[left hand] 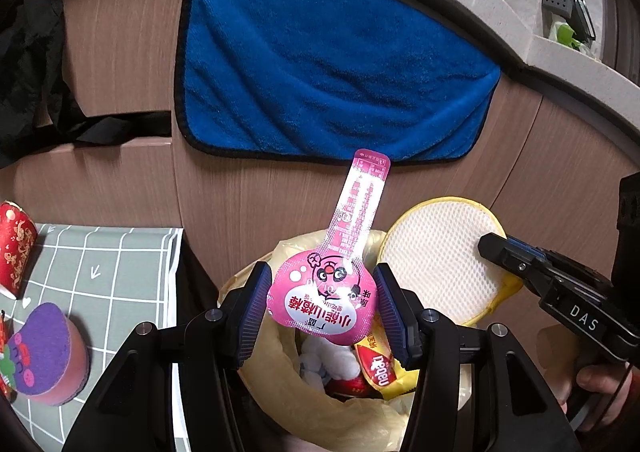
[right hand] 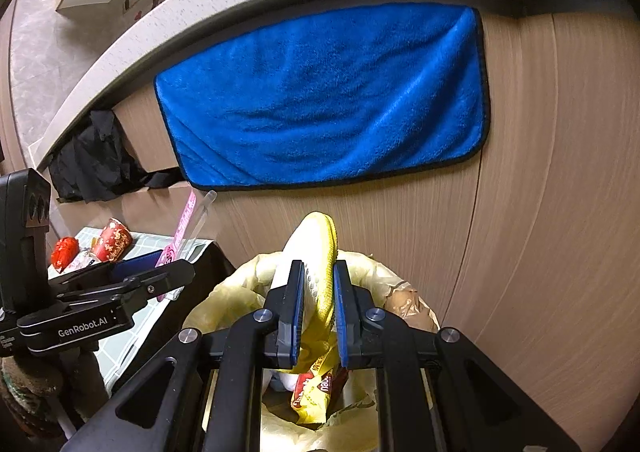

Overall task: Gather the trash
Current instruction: 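Carry the pink wrapper and yellow-rimmed lid over the bin with both grippers, then open both grippers to drop the wrapper and lid into the bin, then move both grippers back over the table toward the red plastic bag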

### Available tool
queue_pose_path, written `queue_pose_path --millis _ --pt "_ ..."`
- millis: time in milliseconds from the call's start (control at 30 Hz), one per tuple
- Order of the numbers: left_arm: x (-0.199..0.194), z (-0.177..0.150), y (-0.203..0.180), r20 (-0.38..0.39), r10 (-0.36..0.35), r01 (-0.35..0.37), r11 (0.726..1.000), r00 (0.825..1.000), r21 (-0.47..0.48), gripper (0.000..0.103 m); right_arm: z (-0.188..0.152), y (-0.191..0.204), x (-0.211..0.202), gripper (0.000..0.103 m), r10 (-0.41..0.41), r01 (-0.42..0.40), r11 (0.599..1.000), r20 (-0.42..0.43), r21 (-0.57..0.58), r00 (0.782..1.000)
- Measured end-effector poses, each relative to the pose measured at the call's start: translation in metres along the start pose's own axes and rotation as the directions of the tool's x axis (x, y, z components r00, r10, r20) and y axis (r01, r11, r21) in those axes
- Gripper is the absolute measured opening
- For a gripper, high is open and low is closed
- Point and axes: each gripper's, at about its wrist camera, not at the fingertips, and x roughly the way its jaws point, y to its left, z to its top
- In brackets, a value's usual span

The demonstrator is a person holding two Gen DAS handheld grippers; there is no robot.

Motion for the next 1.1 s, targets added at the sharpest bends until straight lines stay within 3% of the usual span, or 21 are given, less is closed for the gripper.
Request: queue_pose_path --millis 233,333,367,400,467,733,933,1100 --pt "0.011 -0.003 0.0 -0.015 -0.006 0.006 1.0 1.0 -0.007 0.053 -0.003 -0.004 0.011 0.013 0.001 0.0 1.0 -0.022 0.009 1.0" --pt "0.017 -0.002 0.002 -0.035 -0.064 0.064 0.998 0.997 -0.016 0.056 -0.005 -0.007 0.013 0.015 0.002 -0.002 1.0 -0.022 0.025 1.0" --pt "0.02 -0.002 0.002 -0.048 -0.071 0.07 0.997 0.996 -0.021 0.067 -0.004 -0.007 0.015 0.024 0.008 -0.007 0.999 -0.024 0.032 1.0" --pt "0.021 -0.002 0.003 -0.048 -0.072 0.071 0.997 0.996 -0.03 0.073 -0.005 -0.009 0.017 0.042 0.012 -0.01 0.999 -0.033 0.048 0.999" --pt "0.018 -0.002 0.005 -0.031 -0.083 0.081 0.996 0.996 -0.042 0.078 -0.006 -0.012 0.017 0.055 0.009 -0.007 0.997 -0.024 0.07 1.0" --pt "-0.01 0.002 0.023 -0.012 -0.041 0.04 0.997 0.999 -0.067 0.078 -0.006 -0.012 0.002 0.055 0.0 0.002 0.996 -0.012 0.087 1.0" --pt "-0.057 -0.006 0.052 0.052 0.049 -0.045 0.996 0.997 -0.079 0.078 -0.005 0.006 -0.013 0.055 0.04 -0.041 0.995 0.007 0.087 0.999" --pt "-0.104 -0.013 0.096 0.105 0.136 -0.125 0.987 0.985 -0.106 0.078 -0.005 0.035 -0.019 0.055 0.095 -0.097 0.994 0.022 0.057 0.995"
